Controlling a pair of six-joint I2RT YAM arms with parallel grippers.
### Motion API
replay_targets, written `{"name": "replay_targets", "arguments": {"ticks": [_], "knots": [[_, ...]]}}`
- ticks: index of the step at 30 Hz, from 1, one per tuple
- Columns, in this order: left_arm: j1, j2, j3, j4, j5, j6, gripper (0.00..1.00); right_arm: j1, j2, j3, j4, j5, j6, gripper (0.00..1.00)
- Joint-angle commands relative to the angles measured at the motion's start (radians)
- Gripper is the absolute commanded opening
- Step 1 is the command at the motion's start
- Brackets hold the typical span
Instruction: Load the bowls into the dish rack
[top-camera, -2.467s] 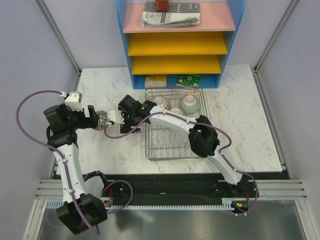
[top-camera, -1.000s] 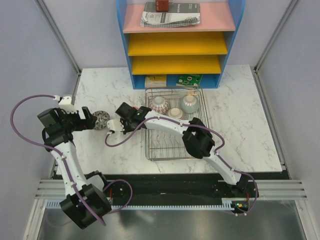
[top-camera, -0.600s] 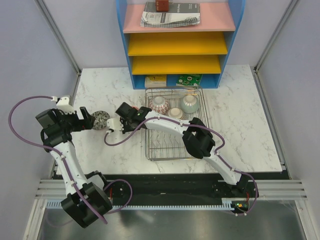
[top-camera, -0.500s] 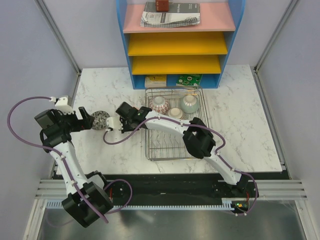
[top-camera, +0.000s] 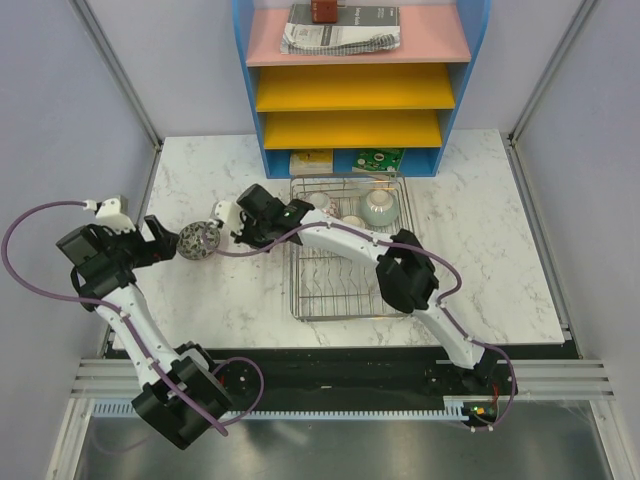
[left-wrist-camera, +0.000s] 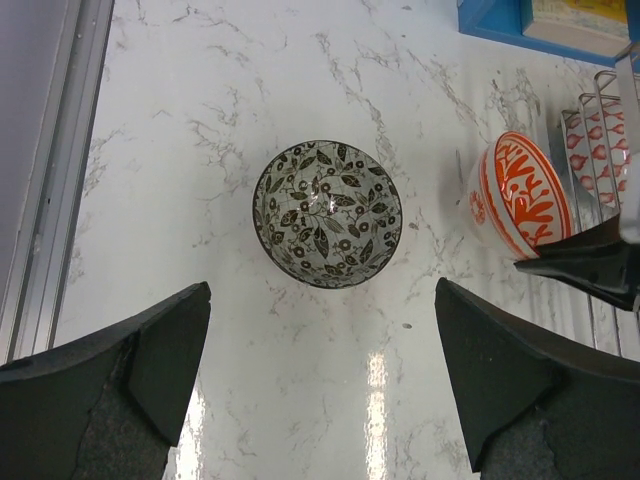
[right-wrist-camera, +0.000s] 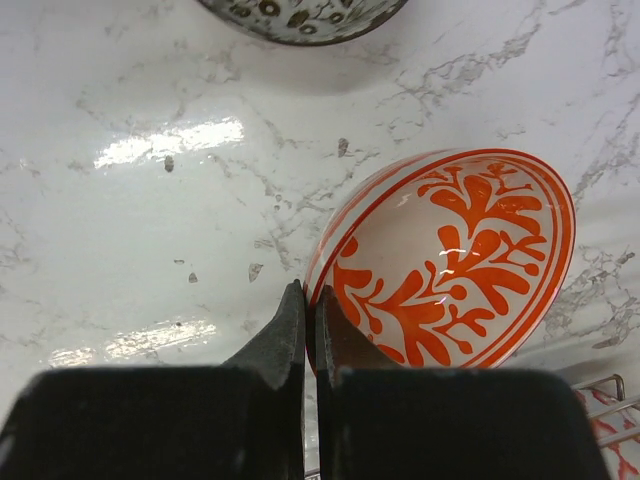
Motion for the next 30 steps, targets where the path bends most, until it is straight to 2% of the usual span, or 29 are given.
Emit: {"name": "replay_targets", "arguments": {"ticks": [1,9,20,25,27,28,30], "knots": [[0.016,-0.006,-0.001,0.028,0.05,-0.031,1.0,-0.055,-0.115,0.087,0.104,-0.109,0.176,0.0],[0.027,-0.004,-0.001,0.028,0.054,-0.031,1.0,-0.116,-0.196,0.096,0.137,-0.327,0.386,0.0],[0.033,-0.012,-0.001,0.026,0.056,-0.019,1.0,-0.184,-0.36,-0.008,0.273,-0.615,0.628,0.0],[0.035,-0.006,0.01,0.009,0.117,-0.002,1.0,-0.244,-0.479,-0.223,0.409,-0.721,0.768,0.0],[0.035,-0.007,0.018,0.005,0.143,-0.001,1.0,-0.279,-0.549,-0.362,0.527,-0.788,0.831,0.0],[0.035,-0.009,0.022,0.0,0.155,0.004,1.0,-0.294,-0.572,-0.411,0.579,-0.813,0.919,0.0],[0.033,-0.019,0.027,-0.004,0.191,0.009,1.0,-0.334,-0.647,-0.579,0.805,-0.883,1.027,0.0]]}}
